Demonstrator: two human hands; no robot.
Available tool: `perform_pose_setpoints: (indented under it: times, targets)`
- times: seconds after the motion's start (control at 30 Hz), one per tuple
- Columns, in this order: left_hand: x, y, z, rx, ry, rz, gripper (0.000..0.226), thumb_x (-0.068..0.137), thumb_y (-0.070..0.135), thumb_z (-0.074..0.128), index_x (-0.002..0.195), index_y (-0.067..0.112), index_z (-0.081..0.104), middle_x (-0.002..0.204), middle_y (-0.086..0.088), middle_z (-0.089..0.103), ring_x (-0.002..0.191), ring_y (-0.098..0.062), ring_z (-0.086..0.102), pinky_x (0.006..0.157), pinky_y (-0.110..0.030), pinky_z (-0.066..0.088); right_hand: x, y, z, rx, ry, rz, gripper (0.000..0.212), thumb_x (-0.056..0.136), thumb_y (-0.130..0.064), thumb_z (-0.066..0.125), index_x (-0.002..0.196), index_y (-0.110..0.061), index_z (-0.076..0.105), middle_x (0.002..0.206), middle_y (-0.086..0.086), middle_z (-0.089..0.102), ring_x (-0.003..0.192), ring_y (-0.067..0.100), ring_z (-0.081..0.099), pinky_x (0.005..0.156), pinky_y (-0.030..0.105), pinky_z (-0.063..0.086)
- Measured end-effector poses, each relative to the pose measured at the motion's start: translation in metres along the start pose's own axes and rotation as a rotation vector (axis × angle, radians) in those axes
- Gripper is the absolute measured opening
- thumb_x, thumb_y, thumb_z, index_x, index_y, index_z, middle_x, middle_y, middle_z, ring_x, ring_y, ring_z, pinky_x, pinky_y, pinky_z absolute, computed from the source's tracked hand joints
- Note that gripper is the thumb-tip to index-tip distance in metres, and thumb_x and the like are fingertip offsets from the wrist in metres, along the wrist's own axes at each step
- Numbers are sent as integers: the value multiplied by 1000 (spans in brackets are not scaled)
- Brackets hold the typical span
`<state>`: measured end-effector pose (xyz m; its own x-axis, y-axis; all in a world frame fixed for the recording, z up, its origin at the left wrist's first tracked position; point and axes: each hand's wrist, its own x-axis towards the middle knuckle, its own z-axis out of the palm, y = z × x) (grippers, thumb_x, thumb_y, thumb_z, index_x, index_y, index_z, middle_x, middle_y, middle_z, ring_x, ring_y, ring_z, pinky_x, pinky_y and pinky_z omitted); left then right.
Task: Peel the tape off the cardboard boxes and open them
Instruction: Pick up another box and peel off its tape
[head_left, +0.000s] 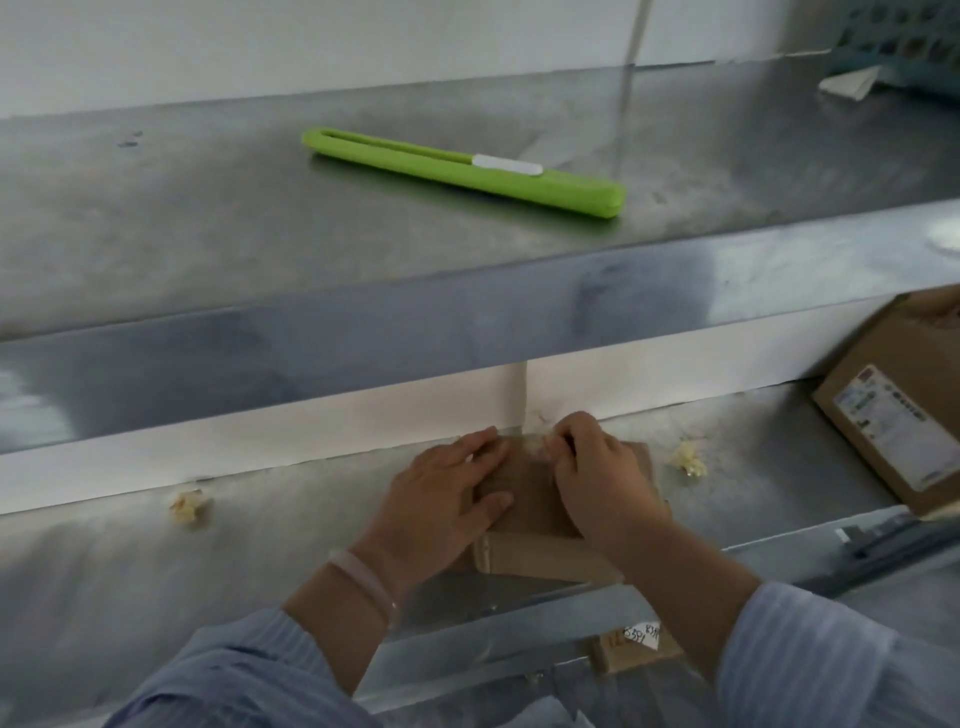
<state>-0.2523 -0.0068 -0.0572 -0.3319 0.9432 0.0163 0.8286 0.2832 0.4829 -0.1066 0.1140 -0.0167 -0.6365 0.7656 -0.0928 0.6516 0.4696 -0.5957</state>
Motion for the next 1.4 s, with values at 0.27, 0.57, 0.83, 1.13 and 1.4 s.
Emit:
perform_pose_setpoints:
  times: [0.27,0.57,0.83,1.13,1.4]
  targets:
    - [5,-2,-2,104,35,44,71,77,73,24,139,45,43,147,25,34,128,-8,37,109,-30,29,-18,16,-4,-81,185,-130,13,95,-28,57,107,-26,62,94,-2,67,86,17,57,75,31,48]
    - [13,3,11,109,161,182,50,92,47,34,133,27,56,134,5,51,130,-20,42,105,-45,41,-25,15,4,-133,123,-256,32,96,-45,47,98,-30,75,96,-15,58,97,10,52,96,36,44]
    - [14,-2,12,107,98,205,84,83,80,14,141,30,45,148,15,40,140,-11,30,115,-43,25,-23,4,-2,-17,13,-107,22,94,-41,58,111,-41,71,111,-19,68,104,3,56,95,25,46]
    - [12,3,11,53,107,164,75,82,74,29,139,30,49,145,14,42,138,-11,33,112,-45,31,-20,2,-6,132,72,56,37,85,-38,72,119,-43,59,91,-18,61,84,5,58,62,13,41]
    - [13,2,11,34,114,165,69,82,72,33,137,34,51,144,17,42,138,-9,32,110,-47,33,-21,-2,-2,-62,1,-67,21,94,-48,54,83,-32,63,76,-13,59,71,5,55,66,21,43]
